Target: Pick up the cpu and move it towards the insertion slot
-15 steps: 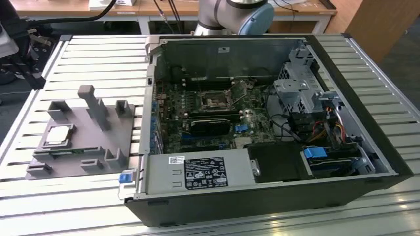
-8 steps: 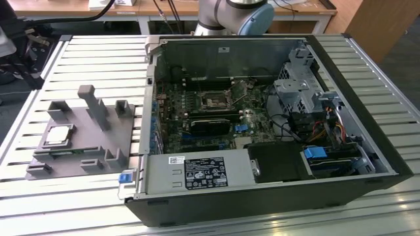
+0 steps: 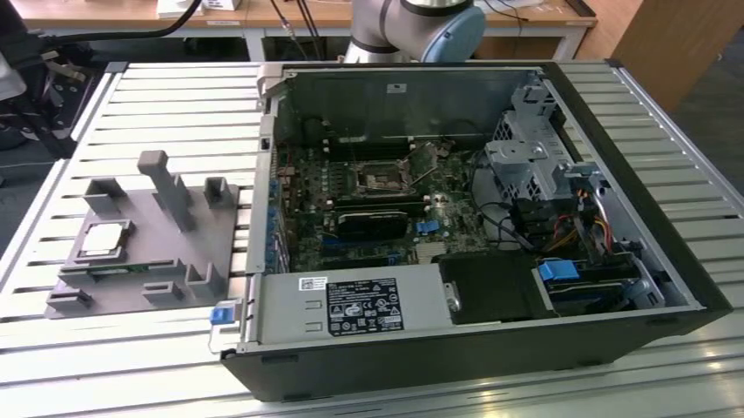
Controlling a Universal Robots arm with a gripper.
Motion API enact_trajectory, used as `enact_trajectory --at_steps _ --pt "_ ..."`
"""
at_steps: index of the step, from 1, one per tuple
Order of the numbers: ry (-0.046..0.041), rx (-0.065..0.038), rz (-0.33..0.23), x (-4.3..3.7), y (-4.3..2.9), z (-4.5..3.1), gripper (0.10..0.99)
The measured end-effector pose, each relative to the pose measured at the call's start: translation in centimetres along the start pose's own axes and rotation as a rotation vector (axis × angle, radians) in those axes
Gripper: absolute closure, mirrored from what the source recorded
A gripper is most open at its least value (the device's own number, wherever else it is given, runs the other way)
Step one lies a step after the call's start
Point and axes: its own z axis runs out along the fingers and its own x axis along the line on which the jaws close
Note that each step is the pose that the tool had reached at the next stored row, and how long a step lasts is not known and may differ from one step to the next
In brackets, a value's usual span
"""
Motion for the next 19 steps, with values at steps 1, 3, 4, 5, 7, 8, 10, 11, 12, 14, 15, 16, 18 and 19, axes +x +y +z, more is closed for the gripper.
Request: enact_trajectory --at_steps 1,3,4,5,7,8,10,11,12,14,15,16,18,19 --pt "0.0000 0.000 0.000 0.02 0.00 0.00 0.980" --pt "-0.0001 0.000 0.000 0.08 0.00 0.01 0.980" --pt "0.0000 0.000 0.000 0.10 0.00 0.00 0.980" --pt "0.0000 0.000 0.000 0.12 0.00 0.01 0.980" --pt "-0.0001 0.000 0.000 0.17 0.00 0.01 0.980" --pt "0.0000 0.000 0.000 0.19 0.00 0.01 0.980" --pt "0.0000 0.000 0.000 0.25 0.00 0.01 0.980" --pt "0.0000 0.000 0.000 0.28 0.00 0.01 0.980" --pt "0.0000 0.000 0.000 0.31 0.00 0.01 0.980" --pt "0.0000 0.000 0.000 0.38 0.01 0.02 0.980" --pt "0.0000 0.000 0.000 0.40 0.01 0.02 0.980" --pt "0.0000 0.000 0.000 0.43 0.01 0.02 0.980" --pt "0.0000 0.000 0.000 0.50 0.01 0.03 0.980" --pt "0.0000 0.000 0.000 0.53 0.01 0.03 0.980"
